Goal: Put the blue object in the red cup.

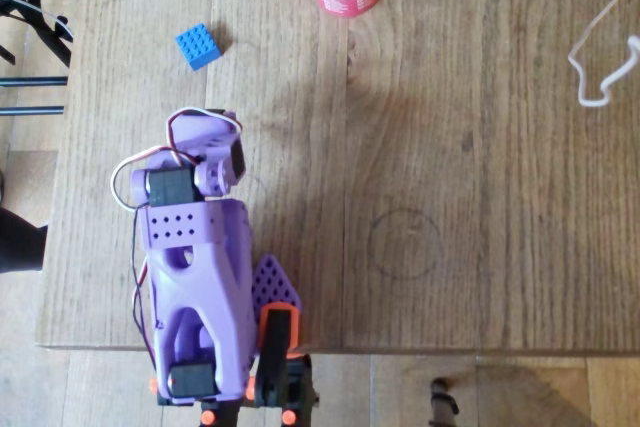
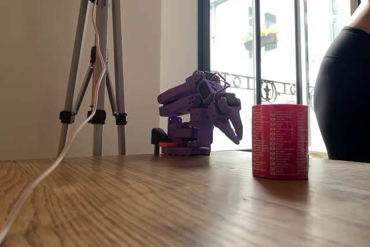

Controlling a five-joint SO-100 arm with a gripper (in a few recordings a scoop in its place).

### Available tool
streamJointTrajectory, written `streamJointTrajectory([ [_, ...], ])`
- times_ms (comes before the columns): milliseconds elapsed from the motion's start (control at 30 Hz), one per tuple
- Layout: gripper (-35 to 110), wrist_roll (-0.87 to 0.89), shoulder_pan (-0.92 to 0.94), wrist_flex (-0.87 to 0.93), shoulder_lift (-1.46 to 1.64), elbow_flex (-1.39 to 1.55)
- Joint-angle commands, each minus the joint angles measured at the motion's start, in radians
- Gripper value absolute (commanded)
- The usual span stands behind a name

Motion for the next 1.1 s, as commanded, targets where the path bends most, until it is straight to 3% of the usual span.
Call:
streamJointTrajectory([
  [0, 1, -0.018, -0.026, -0.008, -0.006, -0.014],
  [433, 1, -0.029, -0.026, -0.005, -0.006, -0.014],
  [767, 1, -0.428, 0.091, 0.092, -0.035, -0.138],
  [1067, 1, -0.442, 0.115, 0.115, -0.675, -0.592],
])
